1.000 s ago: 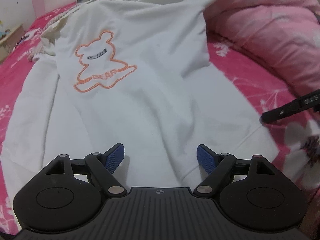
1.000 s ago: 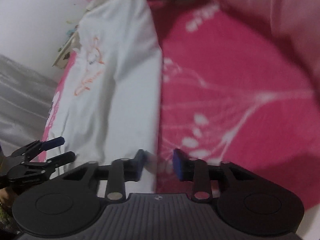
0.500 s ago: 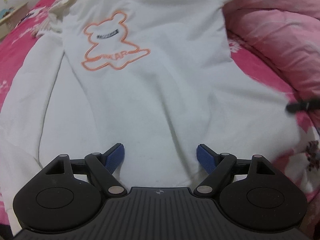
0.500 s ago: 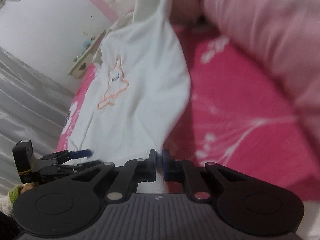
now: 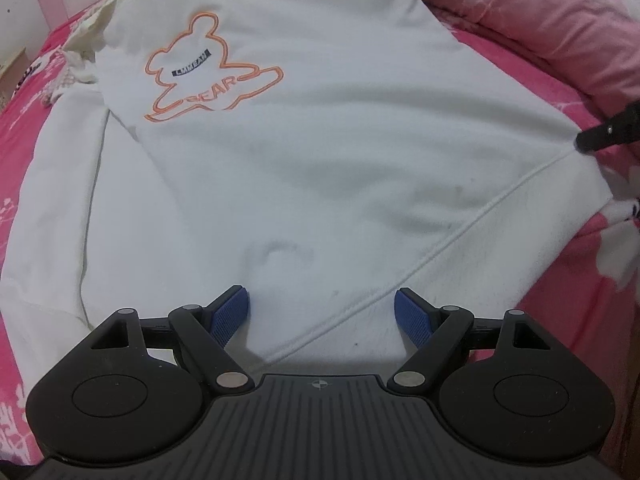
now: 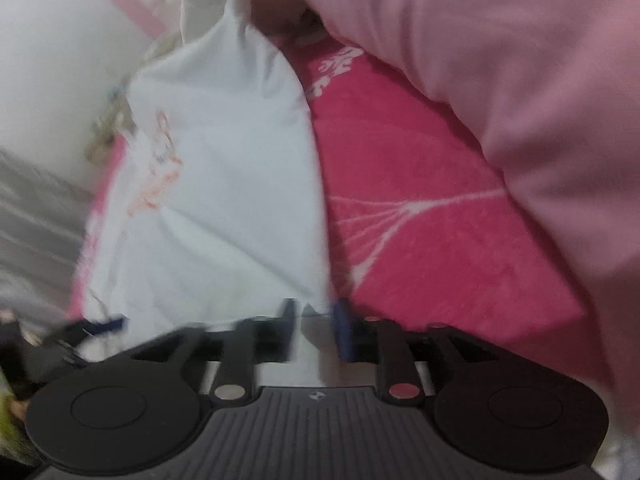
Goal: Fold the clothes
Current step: 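Lay the sleeve across the hoodie body and open the right gripper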
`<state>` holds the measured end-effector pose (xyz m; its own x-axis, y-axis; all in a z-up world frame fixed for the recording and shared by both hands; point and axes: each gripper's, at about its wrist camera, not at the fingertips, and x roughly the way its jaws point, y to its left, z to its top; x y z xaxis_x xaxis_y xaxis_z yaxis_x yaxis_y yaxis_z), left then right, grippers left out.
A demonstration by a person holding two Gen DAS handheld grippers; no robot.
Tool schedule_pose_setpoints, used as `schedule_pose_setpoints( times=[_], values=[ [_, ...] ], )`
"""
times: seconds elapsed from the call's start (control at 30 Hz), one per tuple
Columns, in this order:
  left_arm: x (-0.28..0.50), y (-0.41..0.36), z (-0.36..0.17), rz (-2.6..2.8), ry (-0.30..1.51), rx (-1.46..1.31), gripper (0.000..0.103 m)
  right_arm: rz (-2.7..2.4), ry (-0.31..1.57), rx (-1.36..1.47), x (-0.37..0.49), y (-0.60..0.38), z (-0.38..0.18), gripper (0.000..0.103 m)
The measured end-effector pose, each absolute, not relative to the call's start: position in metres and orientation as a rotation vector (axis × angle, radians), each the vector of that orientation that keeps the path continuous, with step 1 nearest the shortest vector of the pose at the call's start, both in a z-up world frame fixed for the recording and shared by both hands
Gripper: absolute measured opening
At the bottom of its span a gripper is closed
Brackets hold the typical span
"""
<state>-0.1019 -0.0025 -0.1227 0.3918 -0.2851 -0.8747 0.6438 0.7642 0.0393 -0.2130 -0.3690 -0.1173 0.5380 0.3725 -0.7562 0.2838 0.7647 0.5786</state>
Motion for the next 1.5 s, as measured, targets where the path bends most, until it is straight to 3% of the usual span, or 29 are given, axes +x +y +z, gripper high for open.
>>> schedule_pose_setpoints(
  times=[0.07,0.17,0.3,0.47,0.5,0.73,0.97,1.0,1.13,1.3,1.5],
  values=[
    [-0.102,0.001,-0.125,-0.608,1.013,0.4,0.083,0.065,1.045,0.762,-0.216,-0.366,-0.127,0.046],
    [-0.102,0.001,-0.127,-0.603,1.026,0.389,0.083,0.108,1.061,0.766,-0.222,-0.358,-0.131,0.005],
    [-0.105,0.002,-0.124,-0.606,1.031,0.408,0.083,0.157,1.016,0.669,-0.233,-0.347,-0.105,0.004],
    [-0.102,0.0,-0.121,-0.613,1.044,0.393,0.083,0.045,1.211,0.501,-0.219,-0.349,-0.114,0.01],
    [-0.101,-0.001,-0.121,-0.615,1.046,0.39,0.083,0.037,1.173,0.454,-0.217,-0.348,-0.1,0.014],
    [-0.096,-0.004,-0.117,-0.624,1.065,0.366,0.083,0.165,0.831,0.113,-0.144,-0.31,-0.036,0.014],
    [-0.104,-0.001,-0.129,-0.62,1.09,0.359,0.083,0.152,0.814,0.066,-0.004,-0.298,-0.097,0.013],
    [-0.105,0.002,-0.13,-0.616,1.099,0.342,0.083,0.116,0.823,0.056,0.008,-0.303,-0.107,0.006],
    [-0.102,0.012,-0.131,-0.612,1.116,0.288,0.084,0.09,0.789,0.082,0.002,-0.311,-0.103,0.005],
    [-0.097,0.037,-0.116,-0.56,1.107,0.242,0.083,0.056,0.746,0.115,-0.006,-0.321,-0.098,0.025],
    [-0.077,0.095,-0.093,-0.304,1.108,0.254,0.083,0.131,0.7,0.094,-0.059,-0.306,-0.072,0.028]
  ],
)
